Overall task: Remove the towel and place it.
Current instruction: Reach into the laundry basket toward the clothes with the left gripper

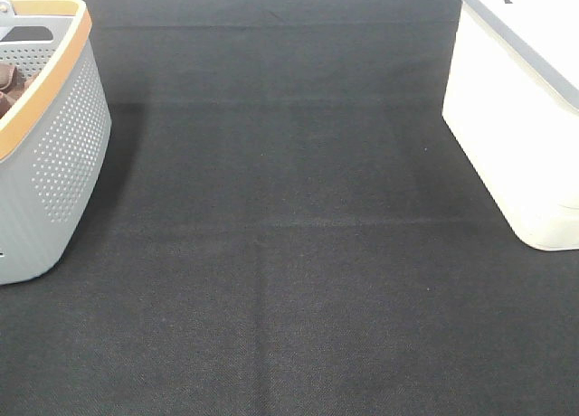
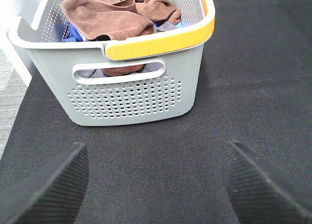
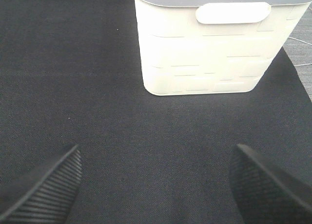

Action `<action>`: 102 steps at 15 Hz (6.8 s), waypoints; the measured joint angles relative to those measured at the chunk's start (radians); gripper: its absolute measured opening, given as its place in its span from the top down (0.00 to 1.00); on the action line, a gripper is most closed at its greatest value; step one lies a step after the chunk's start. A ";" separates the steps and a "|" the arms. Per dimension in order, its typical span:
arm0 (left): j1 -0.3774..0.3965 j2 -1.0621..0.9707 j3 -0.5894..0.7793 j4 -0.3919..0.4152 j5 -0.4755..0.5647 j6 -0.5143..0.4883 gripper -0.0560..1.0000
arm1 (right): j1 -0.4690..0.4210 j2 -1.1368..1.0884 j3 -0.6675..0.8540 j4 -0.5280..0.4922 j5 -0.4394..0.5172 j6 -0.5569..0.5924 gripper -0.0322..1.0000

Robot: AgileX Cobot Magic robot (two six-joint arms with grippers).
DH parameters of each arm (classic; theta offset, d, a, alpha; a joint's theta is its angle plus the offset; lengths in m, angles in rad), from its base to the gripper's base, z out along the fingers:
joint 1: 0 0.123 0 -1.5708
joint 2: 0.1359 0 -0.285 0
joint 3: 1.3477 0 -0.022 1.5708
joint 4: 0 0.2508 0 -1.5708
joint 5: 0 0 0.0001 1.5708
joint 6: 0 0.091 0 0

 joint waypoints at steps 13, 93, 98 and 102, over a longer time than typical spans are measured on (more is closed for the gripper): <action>0.000 0.000 0.000 0.000 0.000 0.002 0.26 | 0.000 0.000 0.000 0.000 0.000 0.000 0.21; 0.000 0.345 -0.089 0.178 -0.259 -0.170 0.26 | 0.000 0.000 0.000 0.000 0.000 0.000 0.21; 0.000 0.787 -0.311 0.342 -0.214 -0.333 0.26 | 0.000 0.000 0.000 0.000 0.000 0.000 0.21; 0.000 1.094 -0.517 0.352 -0.151 -0.337 0.26 | 0.000 0.000 0.000 0.000 0.000 0.000 0.21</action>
